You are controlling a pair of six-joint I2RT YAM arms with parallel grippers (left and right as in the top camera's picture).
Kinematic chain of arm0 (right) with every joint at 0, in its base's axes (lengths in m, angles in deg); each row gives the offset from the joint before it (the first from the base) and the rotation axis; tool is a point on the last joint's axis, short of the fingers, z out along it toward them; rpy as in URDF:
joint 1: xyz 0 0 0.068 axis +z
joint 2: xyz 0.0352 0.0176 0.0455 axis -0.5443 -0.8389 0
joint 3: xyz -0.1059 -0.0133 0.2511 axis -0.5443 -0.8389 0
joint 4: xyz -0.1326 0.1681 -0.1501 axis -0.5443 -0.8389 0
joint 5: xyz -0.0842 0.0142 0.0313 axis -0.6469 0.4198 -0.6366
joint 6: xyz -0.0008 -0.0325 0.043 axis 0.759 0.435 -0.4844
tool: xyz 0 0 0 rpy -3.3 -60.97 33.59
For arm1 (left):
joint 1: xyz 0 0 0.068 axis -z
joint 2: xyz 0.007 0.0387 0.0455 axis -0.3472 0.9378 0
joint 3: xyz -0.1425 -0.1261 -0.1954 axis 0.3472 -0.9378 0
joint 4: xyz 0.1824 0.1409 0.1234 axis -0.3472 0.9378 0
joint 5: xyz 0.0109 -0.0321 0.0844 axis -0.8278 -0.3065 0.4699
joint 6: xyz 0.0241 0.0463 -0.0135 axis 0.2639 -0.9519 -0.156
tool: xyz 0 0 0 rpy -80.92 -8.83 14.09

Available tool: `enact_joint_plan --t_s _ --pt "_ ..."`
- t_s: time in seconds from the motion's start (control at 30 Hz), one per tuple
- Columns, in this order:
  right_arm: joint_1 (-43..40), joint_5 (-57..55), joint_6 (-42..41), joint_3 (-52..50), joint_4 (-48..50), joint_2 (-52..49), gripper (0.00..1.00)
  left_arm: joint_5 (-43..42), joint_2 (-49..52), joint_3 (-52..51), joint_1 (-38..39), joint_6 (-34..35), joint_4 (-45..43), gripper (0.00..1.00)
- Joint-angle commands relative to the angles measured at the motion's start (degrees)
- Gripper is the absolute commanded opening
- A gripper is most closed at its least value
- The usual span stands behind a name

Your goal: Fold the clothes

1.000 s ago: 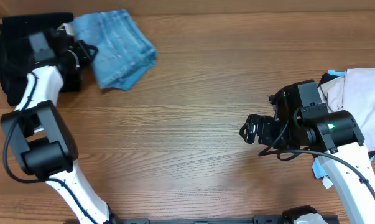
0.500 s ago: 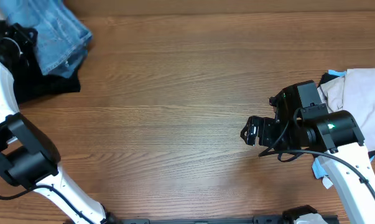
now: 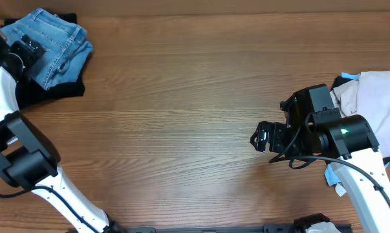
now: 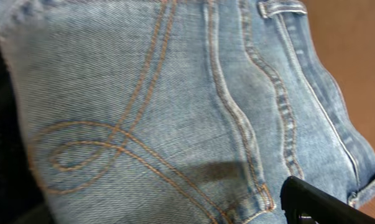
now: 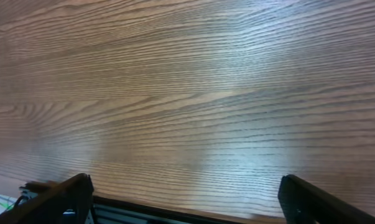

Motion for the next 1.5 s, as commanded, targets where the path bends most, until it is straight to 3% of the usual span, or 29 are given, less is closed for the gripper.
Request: enact_joint_plan --t_s 0.0,0.13,0.37,0.4,0.47,0.5,0.57,0.7,0.87,0.97,1.13,1.33,1.47 --pt "-0.4 -0.6 0.4 1.0 -0.1 0.0 1.00 3.9 -0.9 2.0 -1.0 -0.9 0.4 1.00" --pt "-0.4 -0.6 0.4 1.0 -0.1 0.0 1.00 3.9 -5.8 2.0 -2.2 4.0 3.1 1.00" --pt "-0.4 -0.6 1.9 1.0 -0.1 0.0 1.00 4.1 -16.2 2.0 -2.2 4.3 2.7 1.00" --pt "-0.4 -0.6 1.9 1.0 -0.1 0.0 1.00 4.1 -17.5 2.0 -2.0 4.3 1.9 0.95" --pt "-0.4 -0.6 1.9 1.0 0.6 0.0 1.00 4.3 -18.0 2.0 -1.1 3.5 0.9 0.26" --pt "-0.4 -0.6 1.9 1.0 1.0 0.0 1.00 5.8 -17.1 2.0 -0.6 3.2 0.7 0.04" --pt "-0.4 -0.6 1.9 1.0 1.0 0.0 1.00 11.8 -12.9 2.0 0.5 3.1 -0.3 0.04" --pt "-0.4 -0.6 1.9 1.0 0.7 0.0 1.00 14.1 -4.8 2.0 1.5 2.4 -4.2 0.04" --pt "-0.4 -0.6 1.8 1.0 0.7 0.0 1.00 14.5 5.5 2.0 1.7 -3.3 -5.9 0.18" --pt "-0.4 -0.6 1.9 1.0 0.7 0.0 1.00 14.4 7.8 2.0 1.7 -3.7 -4.2 0.13" --pt "-0.4 -0.6 1.9 1.0 0.7 0.0 1.00 13.2 1.6 2.1 1.7 -4.9 -4.8 0.13" --pt "-0.4 -0.6 1.9 1.0 1.2 0.0 1.00 5.7 -10.1 2.1 2.3 3.1 -9.4 0.17" --pt "-0.4 -0.6 1.9 1.0 1.4 0.0 1.00 4.8 -10.6 2.0 5.3 2.8 -9.4 0.18"
